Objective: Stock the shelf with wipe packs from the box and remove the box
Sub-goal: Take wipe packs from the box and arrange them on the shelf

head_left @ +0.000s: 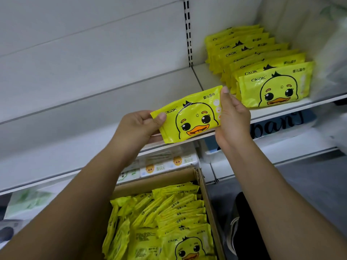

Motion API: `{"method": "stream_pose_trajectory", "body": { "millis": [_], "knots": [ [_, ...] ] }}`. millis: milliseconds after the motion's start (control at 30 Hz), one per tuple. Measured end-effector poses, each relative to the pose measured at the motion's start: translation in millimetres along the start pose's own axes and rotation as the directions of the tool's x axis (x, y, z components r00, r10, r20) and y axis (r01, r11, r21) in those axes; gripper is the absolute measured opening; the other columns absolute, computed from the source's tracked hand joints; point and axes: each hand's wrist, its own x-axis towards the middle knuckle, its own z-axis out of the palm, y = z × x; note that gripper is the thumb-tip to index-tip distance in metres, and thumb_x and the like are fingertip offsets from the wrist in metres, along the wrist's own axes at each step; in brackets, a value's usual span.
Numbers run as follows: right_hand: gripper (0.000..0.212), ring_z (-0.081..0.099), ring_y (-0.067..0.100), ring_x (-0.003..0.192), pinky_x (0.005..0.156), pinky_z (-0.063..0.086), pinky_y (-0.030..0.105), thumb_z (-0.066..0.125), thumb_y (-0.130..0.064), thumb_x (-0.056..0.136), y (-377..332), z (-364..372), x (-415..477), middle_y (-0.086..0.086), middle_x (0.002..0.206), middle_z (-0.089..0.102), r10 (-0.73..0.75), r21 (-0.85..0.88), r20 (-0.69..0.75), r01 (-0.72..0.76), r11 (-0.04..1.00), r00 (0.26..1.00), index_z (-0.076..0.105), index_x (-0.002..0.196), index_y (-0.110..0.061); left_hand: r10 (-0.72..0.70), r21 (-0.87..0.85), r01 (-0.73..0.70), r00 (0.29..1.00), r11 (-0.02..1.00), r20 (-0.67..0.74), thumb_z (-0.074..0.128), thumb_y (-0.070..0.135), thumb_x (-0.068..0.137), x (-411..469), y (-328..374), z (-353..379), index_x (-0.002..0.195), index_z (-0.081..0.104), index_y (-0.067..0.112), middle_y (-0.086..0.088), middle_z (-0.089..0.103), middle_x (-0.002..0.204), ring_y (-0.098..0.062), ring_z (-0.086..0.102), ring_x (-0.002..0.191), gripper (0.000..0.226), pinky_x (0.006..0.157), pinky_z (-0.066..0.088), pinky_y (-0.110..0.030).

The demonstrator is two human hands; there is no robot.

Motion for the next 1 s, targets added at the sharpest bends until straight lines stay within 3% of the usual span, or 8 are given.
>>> {"method": "stream_pose_trajectory", "body": {
  "millis": [133, 233, 367, 433, 533, 667, 767, 1000],
  "knots": [
    [0.043, 0.065, 0.025, 0.117, 0.104, 0.049, 0.055, 0.073, -0.066, 0.072, 0, -4, 4, 0.002, 0.116, 0.074, -0.004, 0.018, 0.026, 0.003, 1.000, 1.000, 0.081, 0.093, -0.030, -0.104, 0.062, 0.100, 0.992, 0.993, 0.068, 0.069, 0.011, 0.092, 5, -5, 6, 0.120, 0.069, 0.008, -0.012, 0.078, 0.107, -0.027, 0.076, 0.097, 0.028, 0.084, 0.062, -0.031],
    [0.035, 0.068, 0.022, 0.106, 0.102, 0.051, 0.056, 0.061, -0.054, 0.094, -2, -4, 4, 0.004, 0.105, 0.075, -0.064, -0.117, 0.063, 0.071, 0.991, 0.996, 0.076, 0.084, -0.024, -0.069, 0.061, 0.068, 0.997, 0.996, 0.023, 0.068, 0.001, 0.091, 16, 0, 2, 0.118, 0.070, 0.007, -0.010, 0.079, 0.103, -0.023, 0.077, 0.090, 0.027, 0.076, 0.063, -0.026],
    [0.019, 0.062, -0.014, 0.096, 0.086, 0.046, 0.007, 0.054, -0.040, 0.102, -2, -2, 10, -0.025, 0.100, 0.070, -0.067, -0.312, 0.208, 0.131, 0.941, 0.976, 0.069, 0.109, -0.031, -0.032, 0.036, 0.035, 0.997, 0.999, -0.068, 0.064, 0.002, 0.094, 42, 3, -12, 0.118, 0.068, -0.001, -0.013, 0.078, 0.105, -0.020, 0.077, 0.090, 0.024, 0.076, 0.062, -0.025],
    [0.040, 0.055, -0.013, 0.112, 0.089, 0.039, -0.001, 0.057, -0.038, 0.101, 2, -2, 13, -0.017, 0.126, 0.063, -0.112, -0.431, 0.274, 0.226, 0.873, 0.955, 0.055, 0.138, -0.023, -0.021, 0.001, 0.021, 0.993, 1.000, -0.120, 0.064, 0.001, 0.095, 60, -1, -14, 0.119, 0.065, -0.005, -0.018, 0.076, 0.106, -0.020, 0.077, 0.089, 0.025, 0.076, 0.062, -0.025],
    [0.053, 0.047, 0.006, 0.133, 0.109, 0.037, 0.019, 0.059, -0.038, 0.100, 6, 0, 18, -0.002, 0.147, 0.051, -0.179, -0.556, 0.331, 0.345, 0.757, 0.927, 0.047, 0.147, -0.017, 0.031, 0.009, -0.030, 0.982, 1.000, -0.187, 0.064, 0.000, 0.096, 88, -2, -8, 0.115, 0.066, -0.001, -0.014, 0.078, 0.100, -0.019, 0.077, 0.089, 0.019, 0.072, 0.061, -0.023],
    [0.040, 0.054, 0.028, 0.122, 0.103, 0.045, 0.040, 0.056, -0.039, 0.097, 18, -9, 38, 0.008, 0.128, 0.066, -0.347, -0.799, 0.436, 0.535, 0.275, 0.830, 0.071, 0.116, -0.008, 0.158, 0.168, -0.116, 0.952, 0.979, -0.262, 0.067, 0.002, 0.094, 129, 1, 2, 0.100, 0.070, 0.012, -0.010, 0.075, 0.096, -0.016, 0.072, 0.077, 0.012, 0.077, 0.061, -0.031],
    [0.047, 0.049, 0.032, 0.132, 0.108, 0.040, 0.046, 0.052, -0.046, 0.095, 22, -12, 46, 0.010, 0.139, 0.060, -0.271, -0.869, 0.462, 0.492, 0.049, 0.844, 0.069, 0.122, -0.012, 0.286, 0.437, -0.129, 0.905, 0.890, -0.316, 0.078, 0.022, 0.082, 157, 5, 3, 0.084, 0.073, 0.019, -0.013, 0.076, 0.092, -0.017, 0.061, 0.076, 0.006, 0.074, 0.050, -0.034],
    [0.043, 0.050, 0.029, 0.133, 0.109, 0.040, 0.046, 0.049, -0.042, 0.095, 29, -12, 44, 0.007, 0.140, 0.060, -0.353, -0.861, 0.497, 0.500, -0.090, 0.793, 0.067, 0.125, -0.017, 0.455, 0.707, -0.172, 0.860, 0.686, -0.232, 0.078, 0.029, 0.085, 198, 9, -3, 0.085, 0.072, 0.010, -0.012, 0.066, 0.081, -0.031, 0.057, 0.079, 0.020, 0.066, 0.038, -0.037]
  ]
}}
